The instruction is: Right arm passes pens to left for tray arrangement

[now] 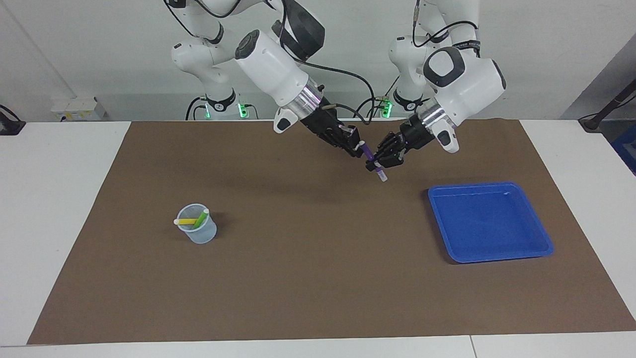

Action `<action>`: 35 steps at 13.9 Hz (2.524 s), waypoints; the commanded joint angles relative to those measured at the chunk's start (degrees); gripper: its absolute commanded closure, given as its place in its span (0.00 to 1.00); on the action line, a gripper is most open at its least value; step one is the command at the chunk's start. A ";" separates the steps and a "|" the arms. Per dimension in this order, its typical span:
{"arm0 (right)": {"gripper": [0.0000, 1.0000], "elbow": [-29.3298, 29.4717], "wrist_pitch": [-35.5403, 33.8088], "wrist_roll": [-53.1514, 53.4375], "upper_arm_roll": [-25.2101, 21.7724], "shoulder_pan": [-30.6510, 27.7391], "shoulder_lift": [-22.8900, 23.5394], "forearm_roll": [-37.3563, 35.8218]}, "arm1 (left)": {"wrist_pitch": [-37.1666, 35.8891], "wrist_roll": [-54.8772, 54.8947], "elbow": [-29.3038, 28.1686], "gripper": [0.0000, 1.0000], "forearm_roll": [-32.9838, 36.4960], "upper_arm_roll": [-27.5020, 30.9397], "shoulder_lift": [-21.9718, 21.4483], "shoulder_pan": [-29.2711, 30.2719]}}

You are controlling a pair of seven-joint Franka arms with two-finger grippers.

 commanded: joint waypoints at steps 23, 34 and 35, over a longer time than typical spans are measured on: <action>0.00 1.23 -37.28 -44.66 -0.52 -30.50 -9.82 -34.08 | 21.60 65.34 0.38 1.00 48.75 0.41 19.35 29.83; 0.00 0.61 -39.74 -46.87 -0.08 -29.80 -12.11 -36.28 | 24.96 66.66 0.11 1.00 48.92 0.58 21.39 30.81; 0.00 0.61 -39.74 -46.87 -0.08 -29.80 -12.11 -36.28 | 25.48 66.75 0.38 1.00 48.92 0.58 22.17 30.90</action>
